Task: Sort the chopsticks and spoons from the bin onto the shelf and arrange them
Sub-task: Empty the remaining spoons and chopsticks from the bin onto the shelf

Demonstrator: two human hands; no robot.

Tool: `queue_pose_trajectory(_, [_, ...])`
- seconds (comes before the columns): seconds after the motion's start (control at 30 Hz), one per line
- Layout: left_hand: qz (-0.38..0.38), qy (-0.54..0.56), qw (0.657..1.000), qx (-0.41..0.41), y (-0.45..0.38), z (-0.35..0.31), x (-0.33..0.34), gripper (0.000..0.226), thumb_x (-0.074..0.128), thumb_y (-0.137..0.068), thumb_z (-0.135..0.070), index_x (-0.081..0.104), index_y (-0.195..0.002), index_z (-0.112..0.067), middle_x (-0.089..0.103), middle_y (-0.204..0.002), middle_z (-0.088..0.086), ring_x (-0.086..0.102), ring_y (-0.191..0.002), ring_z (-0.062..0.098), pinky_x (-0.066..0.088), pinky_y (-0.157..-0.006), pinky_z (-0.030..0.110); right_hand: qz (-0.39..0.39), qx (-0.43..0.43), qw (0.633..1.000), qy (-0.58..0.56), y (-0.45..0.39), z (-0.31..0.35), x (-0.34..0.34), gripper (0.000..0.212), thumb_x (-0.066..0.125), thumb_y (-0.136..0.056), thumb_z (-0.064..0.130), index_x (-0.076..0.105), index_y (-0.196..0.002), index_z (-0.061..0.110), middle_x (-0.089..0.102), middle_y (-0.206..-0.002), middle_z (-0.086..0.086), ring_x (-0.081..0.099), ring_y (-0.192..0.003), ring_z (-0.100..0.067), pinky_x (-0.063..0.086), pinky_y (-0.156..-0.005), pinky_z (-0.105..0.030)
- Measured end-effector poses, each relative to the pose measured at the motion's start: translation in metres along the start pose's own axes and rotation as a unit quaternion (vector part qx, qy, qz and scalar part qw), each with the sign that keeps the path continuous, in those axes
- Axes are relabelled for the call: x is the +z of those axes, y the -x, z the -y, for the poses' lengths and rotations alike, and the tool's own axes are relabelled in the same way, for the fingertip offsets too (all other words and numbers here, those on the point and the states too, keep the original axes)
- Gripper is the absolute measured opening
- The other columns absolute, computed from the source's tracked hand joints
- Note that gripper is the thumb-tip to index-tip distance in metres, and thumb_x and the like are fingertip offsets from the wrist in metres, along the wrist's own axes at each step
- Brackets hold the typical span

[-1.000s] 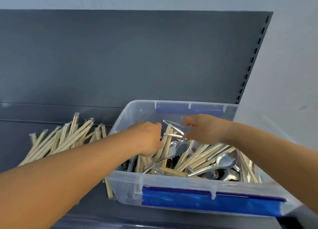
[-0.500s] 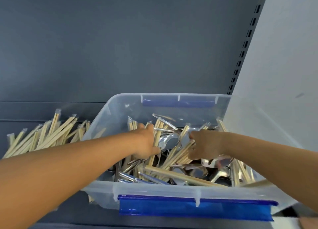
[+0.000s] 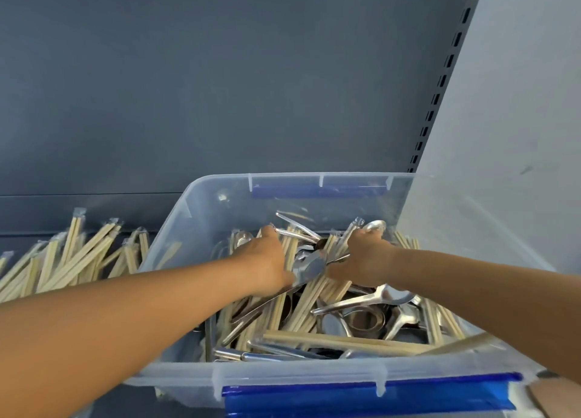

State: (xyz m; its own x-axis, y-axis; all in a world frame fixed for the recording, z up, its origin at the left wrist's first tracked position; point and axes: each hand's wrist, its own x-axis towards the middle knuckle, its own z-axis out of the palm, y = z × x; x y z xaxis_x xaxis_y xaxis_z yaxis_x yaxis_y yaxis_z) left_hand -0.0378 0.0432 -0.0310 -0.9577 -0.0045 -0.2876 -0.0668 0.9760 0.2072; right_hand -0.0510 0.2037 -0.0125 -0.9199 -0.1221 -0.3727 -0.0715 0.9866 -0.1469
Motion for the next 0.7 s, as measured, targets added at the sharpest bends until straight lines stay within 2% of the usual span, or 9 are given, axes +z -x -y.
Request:
queue_pose_trajectory(0.07, [0.014, -0.008, 1.0, 0.001, 0.0, -0.003, 0.001, 0.093, 0.058, -0.089, -0.046, 0.001, -0.15, -0.005, 0.05, -0.133, 0.015, 0.05, -0.121, 0.029, 0.042, -0.09, 0.033, 0.0, -0.006, 1.0, 0.003, -0.002, 0.006, 0.004, 0.075, 0.049, -0.091, 0.053, 0.032, -0.14, -0.002, 0.023, -0.148, -0.016, 0.033, -0.134, -0.031, 0.037, -0.107, -0.039])
queue_pose_trajectory(0.13, [0.01, -0.003, 1.0, -0.01, 0.0, -0.004, 0.001, 0.093, 0.057, -0.089, -0.05, 0.003, -0.149, -0.004, 0.047, -0.136, 0.015, 0.049, -0.122, 0.029, 0.041, -0.091, 0.032, -0.014, -0.002, 1.0, -0.011, -0.008, 0.011, 0.011, 0.088, 0.058, -0.084, 0.057, 0.023, -0.144, 0.004, 0.022, -0.146, -0.012, 0.039, -0.127, -0.031, 0.042, -0.102, -0.038])
queue_pose_trajectory(0.23, [0.0, 0.017, 0.999, -0.044, -0.003, -0.001, 0.001, 0.091, 0.061, -0.085, -0.052, 0.015, -0.146, -0.002, 0.044, -0.138, 0.014, 0.052, -0.117, 0.029, 0.042, -0.085, 0.031, -0.046, 0.003, 0.998, -0.05, -0.017, 0.017, 0.016, 0.094, 0.069, -0.075, 0.054, 0.021, -0.145, 0.012, 0.018, -0.145, -0.009, 0.042, -0.126, -0.029, 0.044, -0.102, -0.04])
queue_pose_trajectory(0.37, [0.008, 0.025, 0.998, -0.06, -0.008, 0.002, 0.003, 0.058, 0.065, -0.087, -0.03, 0.041, -0.131, 0.0, 0.059, -0.115, 0.012, 0.062, -0.099, 0.026, 0.044, -0.067, 0.028, -0.069, 0.019, 0.991, -0.109, -0.021, 0.016, 0.017, 0.087, 0.075, -0.075, 0.034, 0.022, -0.141, 0.012, 0.021, -0.139, -0.008, 0.043, -0.12, -0.025, 0.047, -0.096, -0.036])
queue_pose_trajectory(0.47, [0.013, -0.009, 0.999, -0.033, -0.01, 0.004, 0.002, 0.029, 0.058, -0.092, -0.019, 0.057, -0.116, -0.002, 0.06, -0.105, 0.009, 0.063, -0.098, 0.024, 0.044, -0.066, 0.025, -0.104, 0.042, 0.978, -0.177, -0.02, 0.011, 0.02, 0.084, 0.081, -0.068, 0.024, 0.025, -0.13, 0.017, 0.025, -0.126, -0.005, 0.048, -0.104, -0.024, 0.052, -0.088, -0.034])
queue_pose_trajectory(0.6, [0.01, -0.003, 1.0, -0.024, -0.011, 0.005, 0.002, 0.027, 0.057, -0.093, -0.022, 0.057, -0.112, -0.002, 0.057, -0.099, 0.008, 0.061, -0.091, 0.022, 0.042, -0.064, 0.024, -0.128, 0.079, 0.963, -0.223, -0.02, 0.013, 0.021, 0.09, 0.083, -0.068, 0.024, 0.02, -0.131, 0.018, 0.021, -0.125, -0.006, 0.051, -0.102, -0.026, 0.05, -0.083, -0.028])
queue_pose_trajectory(0.7, [0.02, 0.022, 0.999, -0.021, -0.01, 0.003, 0.002, 0.033, 0.059, -0.092, -0.029, 0.056, -0.112, -0.003, 0.051, -0.089, 0.005, 0.054, -0.081, 0.019, 0.042, -0.062, 0.024, -0.125, 0.084, 0.96, -0.236, -0.02, 0.02, 0.024, 0.097, 0.083, -0.067, 0.03, 0.016, -0.136, 0.02, 0.019, -0.132, -0.005, 0.046, -0.114, -0.028, 0.048, -0.091, -0.03])
